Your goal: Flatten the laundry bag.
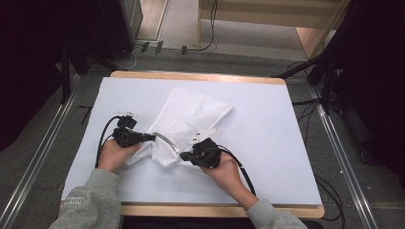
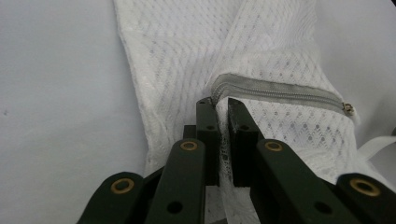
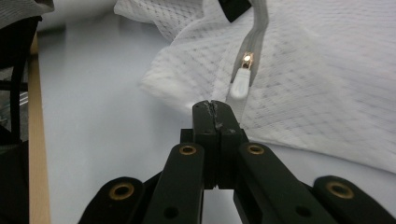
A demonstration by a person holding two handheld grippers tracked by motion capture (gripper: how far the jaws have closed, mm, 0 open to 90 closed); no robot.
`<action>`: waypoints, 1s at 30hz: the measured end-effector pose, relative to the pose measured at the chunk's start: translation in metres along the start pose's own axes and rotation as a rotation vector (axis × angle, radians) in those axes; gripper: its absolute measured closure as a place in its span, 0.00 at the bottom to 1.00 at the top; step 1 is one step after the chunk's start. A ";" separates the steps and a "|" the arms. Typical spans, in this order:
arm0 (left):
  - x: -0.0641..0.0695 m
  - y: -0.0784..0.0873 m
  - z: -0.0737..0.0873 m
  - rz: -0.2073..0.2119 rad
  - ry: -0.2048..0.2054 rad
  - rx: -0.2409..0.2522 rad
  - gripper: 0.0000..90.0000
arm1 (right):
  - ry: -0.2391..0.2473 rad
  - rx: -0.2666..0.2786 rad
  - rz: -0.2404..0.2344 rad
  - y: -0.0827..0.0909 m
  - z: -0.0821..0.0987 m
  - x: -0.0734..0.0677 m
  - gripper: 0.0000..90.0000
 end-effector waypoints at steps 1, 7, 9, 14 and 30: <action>0.001 0.000 0.000 0.003 -0.004 -0.004 0.96 | -0.008 -0.001 -0.001 0.004 0.001 0.001 1.00; 0.005 -0.003 0.001 0.009 -0.009 -0.018 0.95 | -0.008 -0.016 0.005 0.010 0.009 -0.003 1.00; 0.007 -0.003 0.001 0.018 -0.014 -0.018 0.94 | -0.004 -0.022 0.017 0.015 0.013 -0.003 1.00; 0.017 0.000 0.001 0.048 -0.043 -0.020 0.95 | -0.021 -0.026 0.050 0.031 0.022 0.003 1.00; 0.037 0.022 -0.009 0.151 -0.113 0.084 0.67 | -0.110 -0.020 0.160 0.096 0.066 0.033 1.00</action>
Point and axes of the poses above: each handheld gripper's, and its own axes: y roughly backward along the jaws, z roughly out of its underside, x roughly to its right, the point moved 3 cm from there along -y, roughly forward along the jaws, and after that the axes turned 8 degrees about -y, right-handed, at the moved point
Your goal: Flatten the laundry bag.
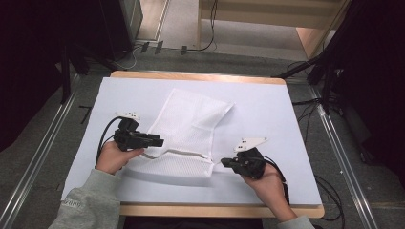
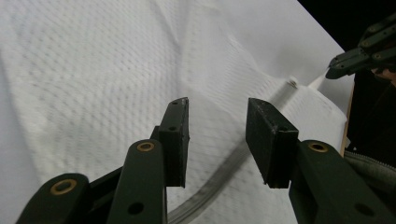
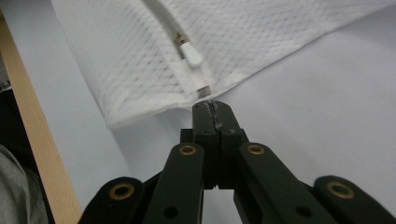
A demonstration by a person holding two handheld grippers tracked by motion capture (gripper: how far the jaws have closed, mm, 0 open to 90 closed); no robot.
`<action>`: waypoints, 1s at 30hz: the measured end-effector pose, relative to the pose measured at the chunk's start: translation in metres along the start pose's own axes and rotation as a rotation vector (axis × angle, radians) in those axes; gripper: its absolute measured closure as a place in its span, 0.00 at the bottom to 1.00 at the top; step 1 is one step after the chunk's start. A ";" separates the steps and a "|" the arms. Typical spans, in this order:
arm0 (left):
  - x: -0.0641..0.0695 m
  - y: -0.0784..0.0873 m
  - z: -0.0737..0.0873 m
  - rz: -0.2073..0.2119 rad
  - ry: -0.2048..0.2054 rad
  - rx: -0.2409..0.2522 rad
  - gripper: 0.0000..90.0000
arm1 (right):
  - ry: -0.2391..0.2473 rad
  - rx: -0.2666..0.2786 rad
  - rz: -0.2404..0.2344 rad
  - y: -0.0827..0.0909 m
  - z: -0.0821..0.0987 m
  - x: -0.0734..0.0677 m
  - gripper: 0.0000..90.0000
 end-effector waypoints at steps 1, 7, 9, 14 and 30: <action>-0.003 0.001 0.000 -0.007 0.004 0.001 0.66 | -0.007 0.001 0.007 0.003 0.003 0.002 1.00; -0.018 0.004 -0.001 -0.097 0.030 -0.001 0.64 | -0.059 0.002 0.061 0.024 0.021 0.018 1.00; -0.023 0.003 -0.001 -0.112 0.041 0.001 0.64 | -0.075 0.003 0.088 0.030 0.028 0.024 1.00; -0.032 -0.005 -0.003 -0.160 0.040 -0.008 0.62 | -0.133 0.020 0.102 0.043 0.040 0.034 1.00; -0.048 -0.033 -0.006 -0.235 0.039 -0.086 0.60 | -0.176 0.135 0.090 0.028 0.016 0.048 0.78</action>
Point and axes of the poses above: each handheld gripper's, and its own axes: y roughly backward along the jaws, z roughly out of its underside, x roughly to its right, the point moved 3 cm from there along -y, roughly forward along the jaws, and after that the axes turned 8 degrees about -y, right-handed, at the moved point
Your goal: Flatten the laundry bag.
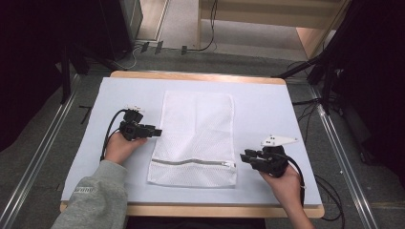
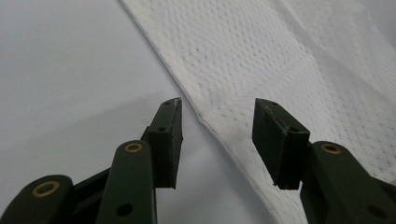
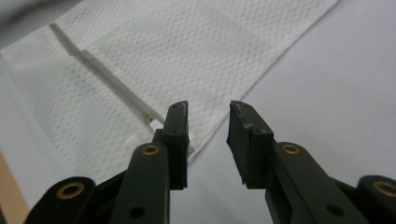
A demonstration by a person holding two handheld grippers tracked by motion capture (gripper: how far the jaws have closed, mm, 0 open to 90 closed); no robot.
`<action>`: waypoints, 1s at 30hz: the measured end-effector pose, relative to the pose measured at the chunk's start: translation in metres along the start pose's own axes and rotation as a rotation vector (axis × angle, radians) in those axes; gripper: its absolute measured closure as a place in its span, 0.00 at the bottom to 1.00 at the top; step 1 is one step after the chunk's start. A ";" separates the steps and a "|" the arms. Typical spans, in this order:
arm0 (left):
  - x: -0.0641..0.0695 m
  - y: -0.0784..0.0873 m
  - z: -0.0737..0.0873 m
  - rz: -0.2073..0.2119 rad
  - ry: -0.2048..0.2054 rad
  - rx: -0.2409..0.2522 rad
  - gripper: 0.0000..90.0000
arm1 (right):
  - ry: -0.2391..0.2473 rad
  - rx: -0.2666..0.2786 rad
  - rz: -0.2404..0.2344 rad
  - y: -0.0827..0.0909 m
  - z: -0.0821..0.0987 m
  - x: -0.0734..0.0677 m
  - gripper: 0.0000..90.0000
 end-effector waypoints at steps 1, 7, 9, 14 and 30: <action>0.000 -0.001 0.000 -0.004 -0.006 -0.008 0.60 | 0.002 0.009 0.002 -0.002 -0.002 0.001 0.78; 0.006 -0.008 -0.003 -0.003 -0.026 0.001 0.61 | -0.001 0.025 0.016 -0.026 -0.014 0.007 0.76; 0.009 -0.011 -0.005 -0.005 -0.034 -0.001 0.61 | -0.001 0.018 0.021 -0.033 -0.016 0.008 0.74; 0.013 -0.016 -0.007 -0.016 -0.054 -0.004 0.70 | 0.007 0.019 0.036 -0.055 -0.022 0.014 0.68; -0.001 -0.004 -0.003 -0.060 0.009 0.003 0.98 | -0.027 -0.002 0.104 -0.083 -0.040 0.030 0.64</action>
Point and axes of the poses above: each handheld gripper's, and its own axes: y roughly backward along the jaws, z roughly out of its underside, x roughly to its right, the point moved 3 cm from there along -y, roughly forward along the jaws, and after that the axes turned 8 degrees about -y, right-handed, at the moved point
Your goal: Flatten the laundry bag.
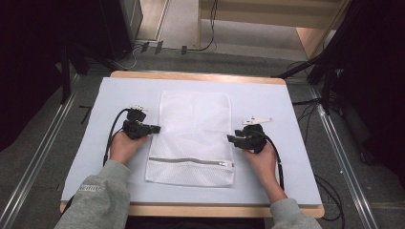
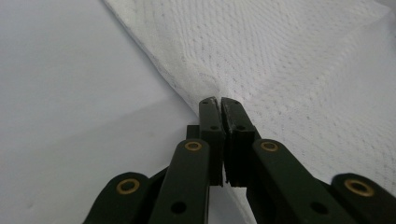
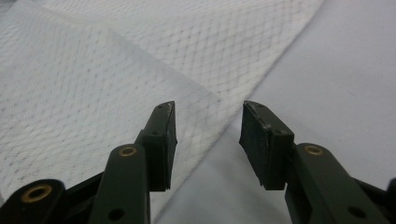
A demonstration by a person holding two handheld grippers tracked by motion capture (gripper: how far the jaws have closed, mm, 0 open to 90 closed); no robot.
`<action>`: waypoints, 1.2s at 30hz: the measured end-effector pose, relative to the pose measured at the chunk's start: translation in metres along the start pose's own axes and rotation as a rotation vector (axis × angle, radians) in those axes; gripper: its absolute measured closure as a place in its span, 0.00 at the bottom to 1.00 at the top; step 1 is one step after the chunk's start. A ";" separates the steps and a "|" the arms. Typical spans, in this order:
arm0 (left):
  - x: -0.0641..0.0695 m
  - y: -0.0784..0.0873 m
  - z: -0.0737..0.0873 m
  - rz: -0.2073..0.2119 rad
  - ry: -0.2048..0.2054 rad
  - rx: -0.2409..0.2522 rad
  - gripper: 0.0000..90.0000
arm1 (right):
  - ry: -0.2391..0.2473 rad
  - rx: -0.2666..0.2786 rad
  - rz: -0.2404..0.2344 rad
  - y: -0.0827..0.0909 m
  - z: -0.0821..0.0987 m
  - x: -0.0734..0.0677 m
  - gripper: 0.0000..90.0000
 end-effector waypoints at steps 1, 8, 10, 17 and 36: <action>-0.001 0.001 0.001 -0.002 0.005 -0.001 0.98 | 0.000 0.000 0.000 0.000 0.000 0.000 0.64; -0.007 0.006 0.008 -0.002 0.033 0.004 0.97 | 0.022 -0.028 0.004 -0.018 -0.007 -0.008 0.67; -0.008 0.007 0.008 0.004 0.034 0.002 0.98 | 0.048 -0.039 0.028 -0.023 -0.009 -0.012 0.73; -0.010 0.006 0.010 0.007 0.035 -0.003 0.98 | 0.069 -0.039 0.062 -0.033 -0.017 -0.015 0.99; -0.025 0.000 -0.001 0.028 0.057 0.031 0.92 | 0.016 -0.016 0.007 -0.043 -0.028 -0.005 0.90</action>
Point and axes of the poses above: each handheld gripper's, and its own axes: y roughly backward along the jaws, z roughly out of its underside, x roughly to its right, the point moved 3 cm from there along -y, roughly forward along the jaws, and after that the axes turned 8 degrees about -y, right-handed, at the moved point
